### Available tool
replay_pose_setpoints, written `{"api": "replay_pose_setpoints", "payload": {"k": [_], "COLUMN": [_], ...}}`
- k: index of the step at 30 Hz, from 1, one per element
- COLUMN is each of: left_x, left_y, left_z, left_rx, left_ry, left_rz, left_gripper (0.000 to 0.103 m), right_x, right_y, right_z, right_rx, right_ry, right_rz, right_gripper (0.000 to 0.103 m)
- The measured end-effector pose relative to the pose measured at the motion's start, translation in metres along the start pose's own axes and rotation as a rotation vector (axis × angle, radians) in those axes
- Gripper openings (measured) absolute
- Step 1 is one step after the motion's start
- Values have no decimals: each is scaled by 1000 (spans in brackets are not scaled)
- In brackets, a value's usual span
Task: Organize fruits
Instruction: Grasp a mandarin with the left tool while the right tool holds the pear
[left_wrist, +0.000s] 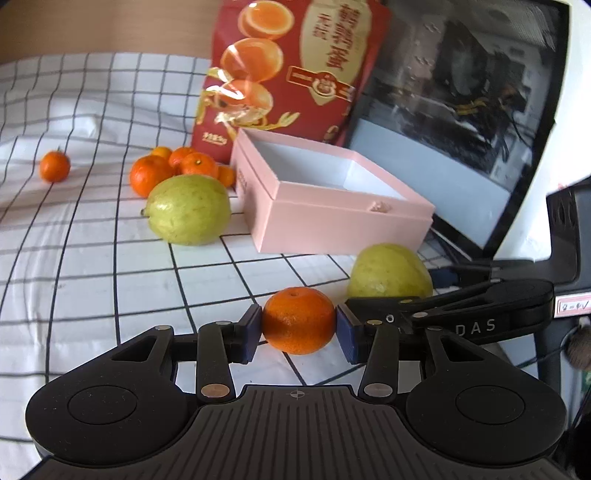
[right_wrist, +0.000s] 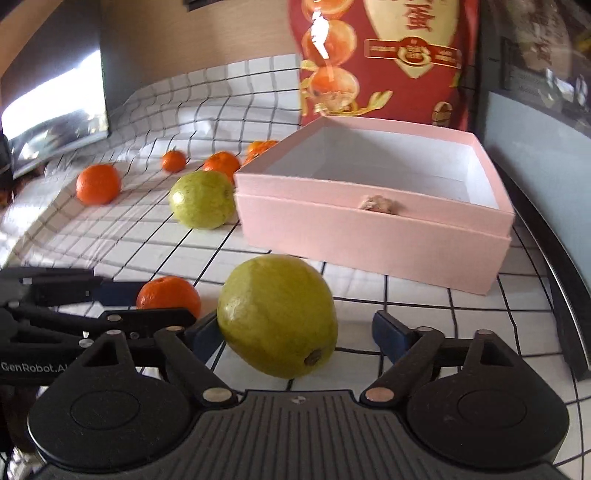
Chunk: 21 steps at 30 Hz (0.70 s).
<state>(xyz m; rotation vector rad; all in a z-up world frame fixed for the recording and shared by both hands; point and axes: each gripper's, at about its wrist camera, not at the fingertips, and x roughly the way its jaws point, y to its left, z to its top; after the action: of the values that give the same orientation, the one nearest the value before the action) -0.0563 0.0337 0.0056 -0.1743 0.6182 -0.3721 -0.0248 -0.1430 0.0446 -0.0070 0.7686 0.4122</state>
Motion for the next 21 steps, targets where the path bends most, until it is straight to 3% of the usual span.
{"api": "replay_pose_setpoints", "payload": {"k": [2,5,7,11,14,21], "left_x": [-2,-8,-12,-16,-15,-17], "left_y": [1,1,8,28,29,32], "left_z": [0,1,2,2,2,0], "left_rx": [-14,23,15,-82,-87,-123], "left_ry": [-5,-32,-50,-51,-54,-66], "left_rz": [19,140,178,139,135,123], "left_gripper": [48,48,48,48,48,48], "right_x": [0,-2,-6,-11,-14,-28], "right_y": [-3,-4,-6,-13,-15,-3], "right_z": [0,-1,-3,-6,-8,-19], "right_rx": [17,17,23,53,58,-77], "right_ry": [-1,3,0,-4,-5,-45], "right_rz": [8,4,9,35,34,-40], "right_gripper": [90,90,90,91,92,93]}}
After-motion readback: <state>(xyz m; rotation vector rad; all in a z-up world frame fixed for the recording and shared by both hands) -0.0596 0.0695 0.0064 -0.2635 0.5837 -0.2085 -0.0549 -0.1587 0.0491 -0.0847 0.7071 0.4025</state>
